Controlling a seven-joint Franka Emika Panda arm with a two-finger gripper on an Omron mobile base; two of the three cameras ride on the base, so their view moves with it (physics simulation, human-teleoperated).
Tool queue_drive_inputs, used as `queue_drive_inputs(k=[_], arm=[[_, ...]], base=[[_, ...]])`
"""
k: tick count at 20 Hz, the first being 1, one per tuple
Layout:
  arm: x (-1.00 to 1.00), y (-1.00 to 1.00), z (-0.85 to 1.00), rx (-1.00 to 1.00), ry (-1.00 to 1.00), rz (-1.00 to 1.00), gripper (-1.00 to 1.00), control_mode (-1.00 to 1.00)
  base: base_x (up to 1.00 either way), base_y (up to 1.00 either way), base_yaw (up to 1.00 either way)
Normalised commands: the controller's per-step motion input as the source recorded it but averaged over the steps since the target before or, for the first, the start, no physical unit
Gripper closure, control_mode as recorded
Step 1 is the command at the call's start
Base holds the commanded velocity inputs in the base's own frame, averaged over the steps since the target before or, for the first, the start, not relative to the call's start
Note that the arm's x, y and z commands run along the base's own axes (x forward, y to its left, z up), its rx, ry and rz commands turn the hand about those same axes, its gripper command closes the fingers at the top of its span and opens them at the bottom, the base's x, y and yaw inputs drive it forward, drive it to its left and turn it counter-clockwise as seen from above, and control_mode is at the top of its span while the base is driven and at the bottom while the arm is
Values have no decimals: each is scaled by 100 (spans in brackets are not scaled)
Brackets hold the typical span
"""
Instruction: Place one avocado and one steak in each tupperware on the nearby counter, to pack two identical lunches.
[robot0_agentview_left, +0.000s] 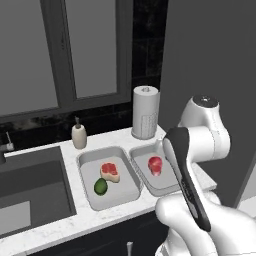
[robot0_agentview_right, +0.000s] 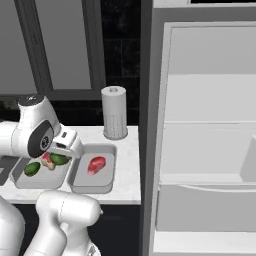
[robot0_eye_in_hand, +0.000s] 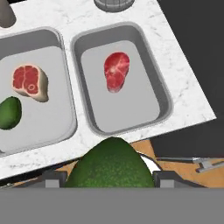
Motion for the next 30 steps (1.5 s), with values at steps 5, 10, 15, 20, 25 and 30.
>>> queue_drive_inputs(k=[5,10,15,20,25,30], arm=[[78,0,-79,0,1,2,100,-100],[80,8,-53,0,-10,1,100,-100],[74,22,-64,0,0,1,100,-100],[73,10,-65,0,4,4,-100,-100],[21,-1,3,0,6,0,-100,-100],[0,0,34,1,11,0,-100,-100]], base=[[0,0,0],[0,0,0],[0,0,0],[0,0,0],[0,0,0],[0,0,0]])
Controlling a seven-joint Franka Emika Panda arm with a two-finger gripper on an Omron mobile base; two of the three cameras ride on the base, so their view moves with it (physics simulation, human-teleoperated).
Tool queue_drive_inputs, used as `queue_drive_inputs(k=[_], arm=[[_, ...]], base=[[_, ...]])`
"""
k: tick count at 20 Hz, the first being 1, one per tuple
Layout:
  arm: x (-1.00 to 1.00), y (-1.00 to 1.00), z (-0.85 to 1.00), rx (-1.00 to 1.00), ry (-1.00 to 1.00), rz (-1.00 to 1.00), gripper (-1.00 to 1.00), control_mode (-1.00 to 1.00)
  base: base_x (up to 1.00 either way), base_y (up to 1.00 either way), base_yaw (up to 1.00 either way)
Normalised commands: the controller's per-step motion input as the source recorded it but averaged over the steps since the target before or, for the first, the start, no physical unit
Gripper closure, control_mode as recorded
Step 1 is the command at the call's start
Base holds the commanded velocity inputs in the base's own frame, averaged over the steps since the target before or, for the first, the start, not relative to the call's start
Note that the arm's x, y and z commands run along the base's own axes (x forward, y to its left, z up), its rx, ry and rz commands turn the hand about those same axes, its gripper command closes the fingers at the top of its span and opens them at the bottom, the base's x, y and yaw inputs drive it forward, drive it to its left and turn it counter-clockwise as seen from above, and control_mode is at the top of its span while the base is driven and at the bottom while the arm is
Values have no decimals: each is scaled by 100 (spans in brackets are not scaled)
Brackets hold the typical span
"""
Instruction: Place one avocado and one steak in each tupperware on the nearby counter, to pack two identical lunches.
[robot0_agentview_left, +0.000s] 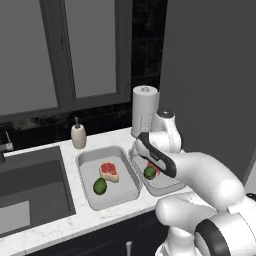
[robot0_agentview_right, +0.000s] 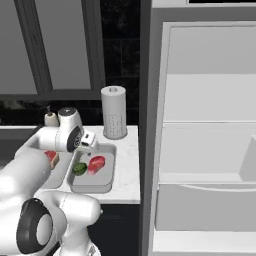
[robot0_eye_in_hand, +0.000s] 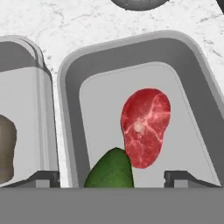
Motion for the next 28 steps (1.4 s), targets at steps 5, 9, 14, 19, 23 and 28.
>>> queue_drive_inputs(k=[5,9,14,19,23,28], arm=[[-28,0,51,0,0,0,-100,-100],[-100,-2,91,0,-10,0,-100,-100],[-100,0,100,0,-36,0,-100,-100],[-100,0,100,0,-51,0,-100,-100],[-100,2,100,0,-47,0,-100,-100],[-100,5,100,0,-48,0,-100,-100]], base=[[0,0,0],[0,0,0],[0,0,0],[0,0,0],[0,0,0],[0,0,0]])
